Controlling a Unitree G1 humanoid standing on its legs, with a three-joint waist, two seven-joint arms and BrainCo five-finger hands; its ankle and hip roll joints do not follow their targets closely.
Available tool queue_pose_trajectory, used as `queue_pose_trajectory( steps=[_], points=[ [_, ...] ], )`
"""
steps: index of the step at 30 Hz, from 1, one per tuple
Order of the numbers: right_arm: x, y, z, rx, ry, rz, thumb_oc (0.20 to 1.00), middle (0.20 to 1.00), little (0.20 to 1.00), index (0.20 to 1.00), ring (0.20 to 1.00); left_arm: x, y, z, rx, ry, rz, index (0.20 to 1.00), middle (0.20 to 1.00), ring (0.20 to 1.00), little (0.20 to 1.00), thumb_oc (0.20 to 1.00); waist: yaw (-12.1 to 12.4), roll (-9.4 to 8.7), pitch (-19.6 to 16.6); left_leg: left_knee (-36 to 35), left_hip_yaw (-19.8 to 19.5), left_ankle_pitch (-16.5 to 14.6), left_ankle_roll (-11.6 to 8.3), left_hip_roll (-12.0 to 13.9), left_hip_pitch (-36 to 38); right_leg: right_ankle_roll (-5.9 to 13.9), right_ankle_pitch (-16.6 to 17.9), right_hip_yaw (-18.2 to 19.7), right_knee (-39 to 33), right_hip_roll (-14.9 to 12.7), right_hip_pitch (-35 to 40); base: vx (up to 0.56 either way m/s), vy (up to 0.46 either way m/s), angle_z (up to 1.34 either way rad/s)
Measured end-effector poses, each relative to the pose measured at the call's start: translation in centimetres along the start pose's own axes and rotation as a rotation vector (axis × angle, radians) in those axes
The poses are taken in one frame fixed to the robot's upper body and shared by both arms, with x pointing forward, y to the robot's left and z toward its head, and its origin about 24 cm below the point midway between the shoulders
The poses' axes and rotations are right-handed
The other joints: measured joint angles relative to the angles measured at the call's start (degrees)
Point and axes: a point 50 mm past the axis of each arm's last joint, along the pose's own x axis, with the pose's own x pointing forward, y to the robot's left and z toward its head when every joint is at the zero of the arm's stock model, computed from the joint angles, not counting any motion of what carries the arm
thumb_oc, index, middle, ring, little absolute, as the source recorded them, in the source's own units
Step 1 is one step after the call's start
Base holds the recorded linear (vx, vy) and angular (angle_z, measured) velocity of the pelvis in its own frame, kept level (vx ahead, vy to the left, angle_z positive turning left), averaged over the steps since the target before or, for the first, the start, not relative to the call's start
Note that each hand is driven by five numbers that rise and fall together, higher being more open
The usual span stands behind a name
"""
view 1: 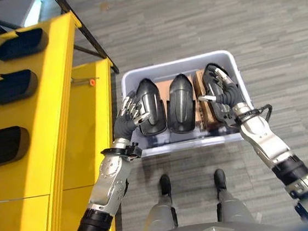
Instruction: Move parts from the plastic box to the shelf.
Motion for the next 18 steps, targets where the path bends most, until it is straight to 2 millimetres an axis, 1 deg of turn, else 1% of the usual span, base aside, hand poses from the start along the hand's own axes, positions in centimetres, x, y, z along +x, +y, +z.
queue_pose_trajectory(
  steps=[2,3,4,6,10,14,18],
  points=[
    [1.1,0.1,-0.3,-0.011,0.022,-0.023,1.0,1.0,1.0,1.0,1.0,0.2,-0.5,0.0,0.0,-0.002,-0.02,1.0,1.0,1.0,1.0,1.0,-0.02,-0.18,0.52,0.0,0.04,0.04,-0.02,-0.13,-1.0,0.08,0.02,0.21,-0.01,-0.12,-1.06,-0.05,-0.012,-0.02],
    [1.5,0.0,-0.4,-0.012,0.032,-0.04,1.0,1.0,1.0,1.0,1.0,0.4,-0.6,0.1,0.0,-0.005,-0.026,1.0,1.0,1.0,1.0,1.0,0.27,-0.16,0.65,0.0,0.06,0.23,0.02,-0.21,-1.8,0.14,0.08,0.28,-0.01,-0.2,-1.88,-0.05,-0.013,-0.02],
    [1.8,-0.2,-0.6,-0.019,0.046,-0.061,1.0,1.0,1.0,1.0,1.0,0.6,-0.8,0.2,-0.001,-0.009,-0.036,1.0,1.0,1.0,1.0,1.0,0.67,-0.07,1.51,0.01,0.11,0.27,0.03,-0.25,-1.89,0.16,0.15,0.31,0.0,-0.24,-2.01,-0.03,-0.006,-0.02],
    [1.8,-0.5,-1.2,-0.028,0.073,-0.078,1.0,1.0,1.0,1.0,1.0,0.6,-0.8,0.3,-0.016,-0.01,-0.036,1.0,1.0,1.0,1.0,1.0,1.72,0.08,2.35,0.01,0.11,0.27,0.04,-0.3,-2.01,0.13,0.18,0.36,0.0,-0.24,-2.17,-0.04,-0.004,0.01],
    [2.2,-1.0,-1.8,-0.059,0.106,-0.106,1.0,1.0,1.0,1.0,1.0,0.6,-0.4,0.4,-0.009,-0.009,-0.032,1.0,1.0,1.0,1.0,1.0,2.69,0.28,2.81,0.01,0.04,0.27,0.04,-0.46,-3.09,0.18,0.29,0.38,0.0,-0.37,-3.26,-0.04,-0.003,-0.01],
    [2.4,-1.4,-1.6,-0.069,0.101,-0.13,1.0,1.0,1.0,1.0,1.0,0.4,0.2,0.5,0.011,-0.003,-0.01,1.0,1.0,1.0,1.0,1.0,3.05,0.47,4.14,0.01,0.07,0.31,0.08,-0.51,-3.47,0.16,0.42,0.41,0.0,-0.44,-3.68,-0.04,0.008,0.0],
    [3.0,-2.2,-1.0,-0.099,0.083,-0.165,1.0,1.0,1.0,1.0,1.0,0.2,0.3,0.4,0.008,-0.001,-0.002,1.0,1.0,1.0,1.0,1.0,3.08,1.46,5.02,0.01,0.17,0.31,0.08,-0.67,-3.48,0.24,0.46,0.51,0.0,-0.59,-3.8,-0.01,0.002,0.0]
  ],
)
